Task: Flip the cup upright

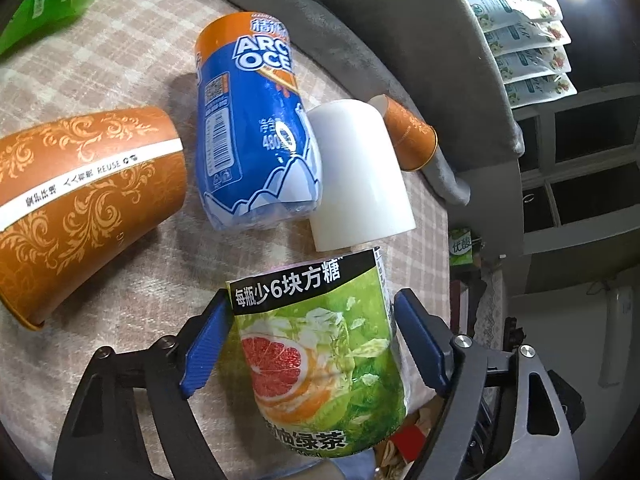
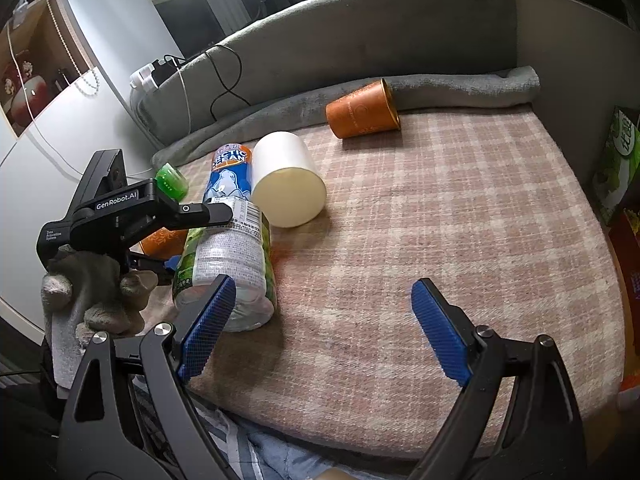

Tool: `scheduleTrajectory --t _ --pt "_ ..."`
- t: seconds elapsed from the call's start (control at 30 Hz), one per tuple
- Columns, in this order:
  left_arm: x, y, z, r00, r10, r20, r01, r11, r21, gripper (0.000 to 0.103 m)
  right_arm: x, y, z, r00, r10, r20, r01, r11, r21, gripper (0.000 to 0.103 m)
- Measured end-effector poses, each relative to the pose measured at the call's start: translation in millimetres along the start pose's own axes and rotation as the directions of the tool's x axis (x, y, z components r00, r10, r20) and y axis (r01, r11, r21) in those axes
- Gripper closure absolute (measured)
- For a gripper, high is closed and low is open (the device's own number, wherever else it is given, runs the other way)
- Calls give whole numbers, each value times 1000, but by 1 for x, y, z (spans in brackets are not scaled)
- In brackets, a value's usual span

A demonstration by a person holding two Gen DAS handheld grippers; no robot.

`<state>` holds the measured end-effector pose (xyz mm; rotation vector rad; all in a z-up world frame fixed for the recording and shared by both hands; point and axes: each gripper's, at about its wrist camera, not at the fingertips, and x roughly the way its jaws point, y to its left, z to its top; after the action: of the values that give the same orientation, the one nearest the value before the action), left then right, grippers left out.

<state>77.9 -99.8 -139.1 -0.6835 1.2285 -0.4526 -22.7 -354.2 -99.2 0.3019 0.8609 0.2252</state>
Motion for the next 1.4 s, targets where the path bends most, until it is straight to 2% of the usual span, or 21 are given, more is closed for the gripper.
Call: scheduleTrajectory --t 0.3,0.47,0.7,0.93,1.2,1.4 --pt "-2 -7 -1 1000 16 26 -17 999 44 24 -1 0 2 1000 -5 7 5 1000 4 11" --pt "-9 -18 -5 997 37 65 -43 993 109 24 -1 2 3 1000 -3 14 3 1000 6 11" --pt "-17 -35 -13 988 71 134 -100 970 223 26 -1 5 4 1000 -3 18 3 1000 6 11" --pt "-16 -43 -20 982 88 169 -134 948 288 27 -2 5 5 1000 -13 21 12 1000 9 11" --pt "-20 -54 -27 964 113 239 -199 906 373 28 -4 3 5 999 -17 31 17 1000 18 11" --pt "-20 -61 -36 933 130 335 -280 848 450 28 -3 3 5 999 -18 33 18 999 27 11"
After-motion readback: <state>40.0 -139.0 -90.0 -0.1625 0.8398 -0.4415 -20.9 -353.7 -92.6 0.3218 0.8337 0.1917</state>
